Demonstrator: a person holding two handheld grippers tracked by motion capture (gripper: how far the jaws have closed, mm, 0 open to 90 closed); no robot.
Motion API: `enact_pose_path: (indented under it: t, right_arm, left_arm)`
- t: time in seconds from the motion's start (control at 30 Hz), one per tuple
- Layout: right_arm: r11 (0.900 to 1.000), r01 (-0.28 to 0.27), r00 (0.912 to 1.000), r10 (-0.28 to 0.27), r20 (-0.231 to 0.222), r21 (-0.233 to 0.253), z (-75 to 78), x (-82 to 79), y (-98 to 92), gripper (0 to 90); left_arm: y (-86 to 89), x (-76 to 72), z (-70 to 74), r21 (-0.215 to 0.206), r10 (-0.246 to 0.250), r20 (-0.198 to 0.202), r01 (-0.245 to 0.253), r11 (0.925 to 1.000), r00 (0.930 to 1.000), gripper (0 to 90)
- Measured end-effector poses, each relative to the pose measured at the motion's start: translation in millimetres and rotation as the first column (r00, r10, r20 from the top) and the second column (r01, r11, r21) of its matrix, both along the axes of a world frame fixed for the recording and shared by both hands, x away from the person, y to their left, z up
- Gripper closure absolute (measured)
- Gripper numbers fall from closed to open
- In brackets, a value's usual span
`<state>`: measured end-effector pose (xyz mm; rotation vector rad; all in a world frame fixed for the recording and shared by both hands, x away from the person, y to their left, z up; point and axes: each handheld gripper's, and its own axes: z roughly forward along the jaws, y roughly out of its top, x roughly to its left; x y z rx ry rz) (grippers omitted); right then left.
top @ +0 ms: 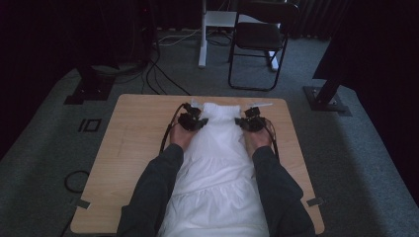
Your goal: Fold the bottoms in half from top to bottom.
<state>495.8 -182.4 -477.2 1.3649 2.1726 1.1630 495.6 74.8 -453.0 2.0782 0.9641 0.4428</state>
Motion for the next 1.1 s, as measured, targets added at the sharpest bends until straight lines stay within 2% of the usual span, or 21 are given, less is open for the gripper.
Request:
enact_pose_path:
  t: [0.1, 0.17, 0.2, 0.3, 0.37, 0.5, 0.63, 0.73, 0.77, 0.9, 0.93, 1.0, 1.1]
  right_arm:
    - [0.999, 0.002, 0.9961, -0.005, 0.088, 0.033, 34.2, 1.8, -3.1, 83.8]
    - [0.999, 0.001, 0.9876, -0.009, 0.156, 0.055, 55.3, 0.9, -4.6, 83.4]
    - [0.999, -0.001, 0.9852, -0.008, 0.171, 0.055, 64.2, 0.9, -4.3, 83.3]
    - [0.999, -0.023, 0.9813, 0.017, 0.192, 0.032, 79.9, 0.4, -0.9, 82.9]
    - [0.998, -0.047, 0.9794, 0.039, 0.198, 0.038, 82.6, -4.2, 0.4, 82.8]
    - [0.995, -0.091, 0.9754, 0.084, 0.204, 0.028, 81.3, -15.8, 2.9, 82.5]
    - [0.988, -0.144, 0.9678, 0.127, 0.217, 0.064, 82.8, -33.9, 1.6, 82.2]
    - [0.98, -0.188, 0.9594, 0.17, 0.225, 0.061, 81.6, -49.2, 3.8, 82.0]
    - [0.977, -0.206, 0.9542, 0.189, 0.232, 0.048, 79.3, -56.2, 6.3, 82.0]
    - [0.968, -0.251, 0.9456, 0.244, 0.216, 0.006, 63.4, -74.4, 16.3, 81.9]
    - [0.966, -0.259, 0.9447, 0.253, 0.208, -0.001, 59.1, -76.7, 18.1, 81.9]
    - [0.96, -0.281, 0.9433, 0.279, 0.18, -0.014, 44.6, -81.4, 23.8, 81.8]
    - [0.953, -0.303, 0.9441, 0.304, 0.129, -0.028, 21.8, -82.1, 31.5, 81.8]
  left_arm:
    - [2.6, 1.0, 30.3, -0.01, -0.011, 0.068, 0.012, 0.9999, 0.9976, 84.1]
    - [5.2, 0.0, 50.7, -0.03, -0.015, 0.11, 0.019, 0.9994, 0.9938, 84.0]
    - [5.9, -1.0, 57.0, -0.029, -0.014, 0.125, 0.018, 0.9994, 0.9921, 84.0]
    - [10.2, -4.2, 65.4, -0.032, -0.012, 0.136, 0.017, 0.9993, 0.9906, 83.8]
    - [15.4, -8.5, 65.5, -0.038, -0.017, 0.135, 0.022, 0.999, 0.9907, 83.7]
    - [22.8, -18.9, 66.9, -0.021, -0.036, 0.133, 0.039, 0.999, 0.9905, 83.4]
    - [33.7, -44.2, 75.1, -0.03, -0.066, 0.172, 0.073, 0.9969, 0.9829, 83.2]
    - [41.3, -66.5, 71.9, -0.008, -0.079, 0.197, 0.082, 0.9966, 0.9773, 83.1]
    - [42.8, -73.9, 69.2, 0.009, -0.078, 0.206, 0.078, 0.9969, 0.9754, 83.1]
    - [50.3, -98.9, 54.1, 0.044, -0.084, 0.217, 0.077, 0.9961, 0.9726, 82.8]
    - [53.3, -107.3, 45.6, 0.053, -0.087, 0.211, 0.077, 0.9956, 0.9737, 82.7]
    - [57.4, -115.1, 33.4, 0.06, -0.089, 0.194, 0.079, 0.9951, 0.977, 82.4]
    - [61.0, -122.1, 9.5, 0.06, -0.082, 0.133, 0.074, 0.9954, 0.9878, 82.1]
